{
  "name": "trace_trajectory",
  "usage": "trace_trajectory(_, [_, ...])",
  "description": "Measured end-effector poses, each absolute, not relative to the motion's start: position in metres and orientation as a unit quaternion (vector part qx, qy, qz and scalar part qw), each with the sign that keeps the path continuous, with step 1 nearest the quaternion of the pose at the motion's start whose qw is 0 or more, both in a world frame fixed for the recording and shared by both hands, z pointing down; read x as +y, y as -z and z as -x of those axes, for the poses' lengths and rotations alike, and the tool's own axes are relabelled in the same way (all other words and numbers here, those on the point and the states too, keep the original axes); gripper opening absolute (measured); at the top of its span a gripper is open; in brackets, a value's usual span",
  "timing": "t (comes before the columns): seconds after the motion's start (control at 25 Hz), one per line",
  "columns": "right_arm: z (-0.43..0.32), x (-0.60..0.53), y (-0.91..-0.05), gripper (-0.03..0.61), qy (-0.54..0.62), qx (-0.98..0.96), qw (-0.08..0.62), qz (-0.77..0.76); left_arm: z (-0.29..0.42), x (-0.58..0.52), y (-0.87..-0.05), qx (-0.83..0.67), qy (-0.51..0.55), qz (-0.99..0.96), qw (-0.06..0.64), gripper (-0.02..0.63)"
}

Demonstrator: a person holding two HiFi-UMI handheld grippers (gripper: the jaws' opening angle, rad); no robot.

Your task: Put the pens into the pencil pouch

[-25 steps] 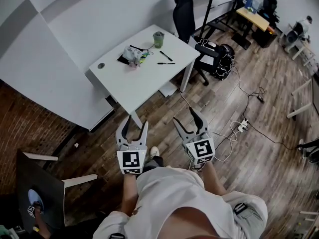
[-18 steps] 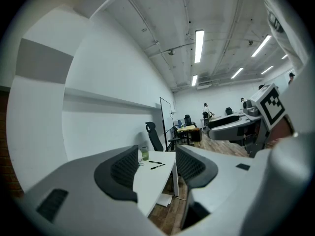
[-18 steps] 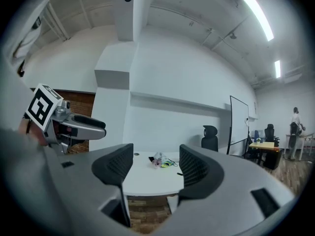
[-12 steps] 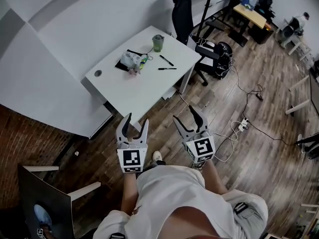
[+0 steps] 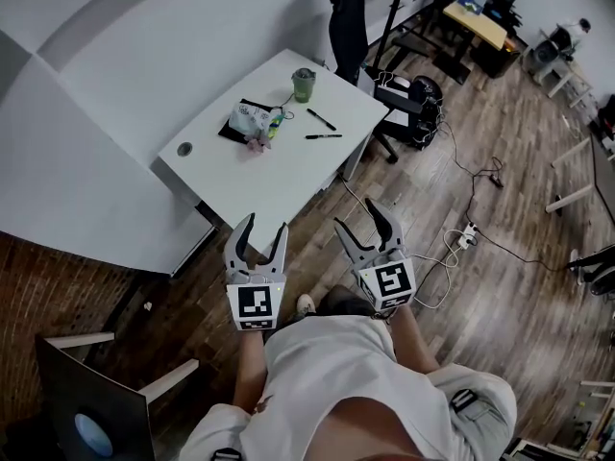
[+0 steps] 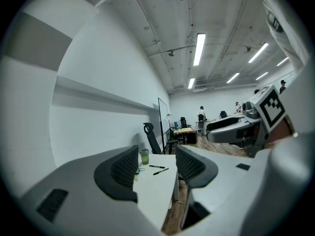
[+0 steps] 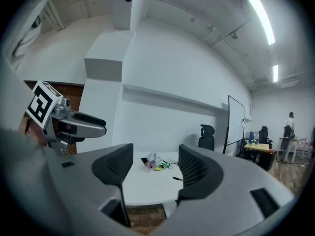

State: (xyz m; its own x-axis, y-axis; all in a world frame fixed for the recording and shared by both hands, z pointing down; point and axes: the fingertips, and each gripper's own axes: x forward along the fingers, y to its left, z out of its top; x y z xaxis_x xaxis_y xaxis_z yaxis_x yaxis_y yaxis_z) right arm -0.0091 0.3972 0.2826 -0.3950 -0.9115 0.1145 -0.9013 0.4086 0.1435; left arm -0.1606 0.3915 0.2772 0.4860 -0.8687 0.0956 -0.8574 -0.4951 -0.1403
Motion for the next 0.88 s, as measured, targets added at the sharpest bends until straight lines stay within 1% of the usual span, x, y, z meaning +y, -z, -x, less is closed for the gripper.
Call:
trace_trajectory(0.48, [0.013,0.337,-0.289,0.288,0.028,-0.829,0.093,-0.551,0.162,0.329,-0.282,0.491,0.073,0.867,0.037,0.236])
trace_trajectory(0.88, [0.0,0.272,-0.291,0.288,0.021,-0.833,0.091,-0.545,0.149,0.267,-0.282,0.499,0.077,0.862,0.037,0.236])
